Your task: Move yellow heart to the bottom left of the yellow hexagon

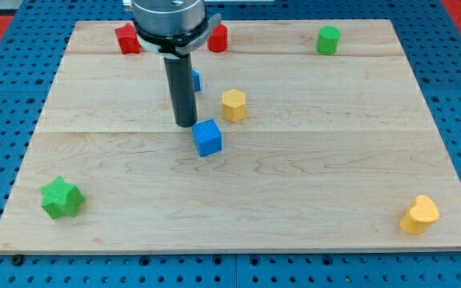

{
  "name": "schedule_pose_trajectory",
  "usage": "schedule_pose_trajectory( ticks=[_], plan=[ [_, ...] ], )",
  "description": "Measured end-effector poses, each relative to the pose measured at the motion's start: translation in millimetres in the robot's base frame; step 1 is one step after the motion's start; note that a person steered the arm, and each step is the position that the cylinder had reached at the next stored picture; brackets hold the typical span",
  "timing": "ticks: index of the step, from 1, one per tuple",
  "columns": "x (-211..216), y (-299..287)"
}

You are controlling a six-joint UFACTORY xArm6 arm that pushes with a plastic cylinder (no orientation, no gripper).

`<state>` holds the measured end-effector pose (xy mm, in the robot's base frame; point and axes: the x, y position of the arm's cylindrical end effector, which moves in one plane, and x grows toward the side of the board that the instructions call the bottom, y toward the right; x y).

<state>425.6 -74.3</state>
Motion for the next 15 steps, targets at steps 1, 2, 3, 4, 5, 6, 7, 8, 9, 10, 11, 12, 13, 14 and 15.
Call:
schedule_pose_trajectory(
  ticks=[1, 2, 3, 4, 5, 6, 7, 8, 9, 10, 11, 12, 13, 14, 15],
  plan=[
    [27.1, 41.0],
    [27.6, 2.8],
    [29.4, -43.3],
    [39.6, -2.3],
    [63.3, 88.8],
    [74.6, 192.2],
    [74.6, 198.7],
    [50.6, 263.0],
    [58.7, 362.1],
    [116.5, 399.3],
    [140.6, 338.4],
    [177.2, 312.1],
    [178.6, 325.9],
    [193.0, 220.1],
    [189.0, 170.6]
  ],
)
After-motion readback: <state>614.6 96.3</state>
